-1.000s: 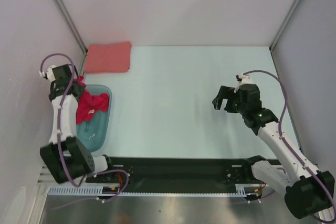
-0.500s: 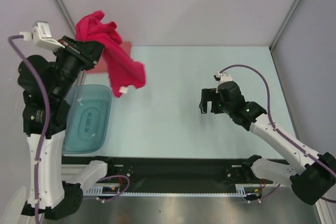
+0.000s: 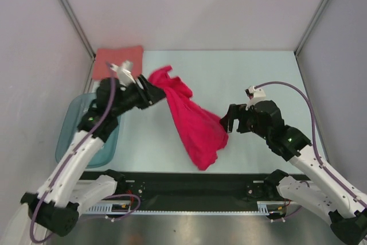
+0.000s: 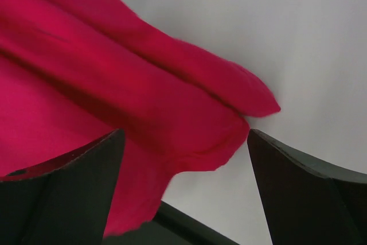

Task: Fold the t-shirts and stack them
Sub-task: Move the tshirt to the center of the board, then flatten the tshirt out

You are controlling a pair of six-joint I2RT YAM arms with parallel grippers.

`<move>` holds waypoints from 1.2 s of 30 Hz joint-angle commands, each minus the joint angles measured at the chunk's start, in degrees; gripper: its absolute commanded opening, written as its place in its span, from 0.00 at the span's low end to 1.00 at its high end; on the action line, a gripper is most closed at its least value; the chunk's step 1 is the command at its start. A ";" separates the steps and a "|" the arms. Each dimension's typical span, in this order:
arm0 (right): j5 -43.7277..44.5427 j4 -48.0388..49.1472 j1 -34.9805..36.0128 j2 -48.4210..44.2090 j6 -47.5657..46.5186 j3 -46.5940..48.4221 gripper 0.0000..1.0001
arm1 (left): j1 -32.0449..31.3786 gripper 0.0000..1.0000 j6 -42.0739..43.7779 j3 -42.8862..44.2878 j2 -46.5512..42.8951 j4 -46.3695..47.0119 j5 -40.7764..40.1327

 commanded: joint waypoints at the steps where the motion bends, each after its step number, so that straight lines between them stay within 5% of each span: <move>1: -0.85 -3.04 0.35 -1.65 3.56 -3.18 0.94 | -0.83 0.63 1.34 -14.16 2.15 -0.79 -3.47; 2: -0.94 -3.74 0.44 -1.74 4.01 -3.53 0.94 | -0.92 0.78 2.83 -15.43 2.94 -4.80 -5.49; 4: -1.20 -4.88 0.53 -1.65 4.98 -4.06 0.94 | -0.92 0.82 6.61 -17.19 4.53 -9.56 -11.55; 11: -0.15 -8.24 1.94 2.56 11.56 -6.25 0.94 | -2.84 0.81 6.46 -25.71 -10.92 -10.12 -9.73; 15: 3.62 -4.81 1.94 3.62 15.16 -8.98 0.85 | -10.21 0.67 2.94 -30.11 -13.14 -6.96 -10.42; 20: 7.93 -0.86 0.89 5.81 17.28 -10.39 0.61 | -30.42 0.54 -0.93 -29.51 0.61 -0.12 -20.16; 24: 5.06 2.48 -3.33 7.57 17.02 -11.87 0.59 | -42.90 0.55 -1.29 -21.36 15.75 3.59 -25.45; 30: -5.39 9.07 -13.25 10.39 15.18 -14.60 0.54 | -48.11 0.61 -1.81 -12.64 33.59 4.47 -26.08; 32: -8.48 11.18 -14.84 11.35 15.00 -15.22 0.44 | -48.11 0.60 -1.99 -12.37 35.55 6.40 -25.02; 36: -9.56 13.21 -16.26 13.11 14.56 -16.19 0.44 | -48.20 0.60 -1.37 -10.43 38.63 6.94 -23.70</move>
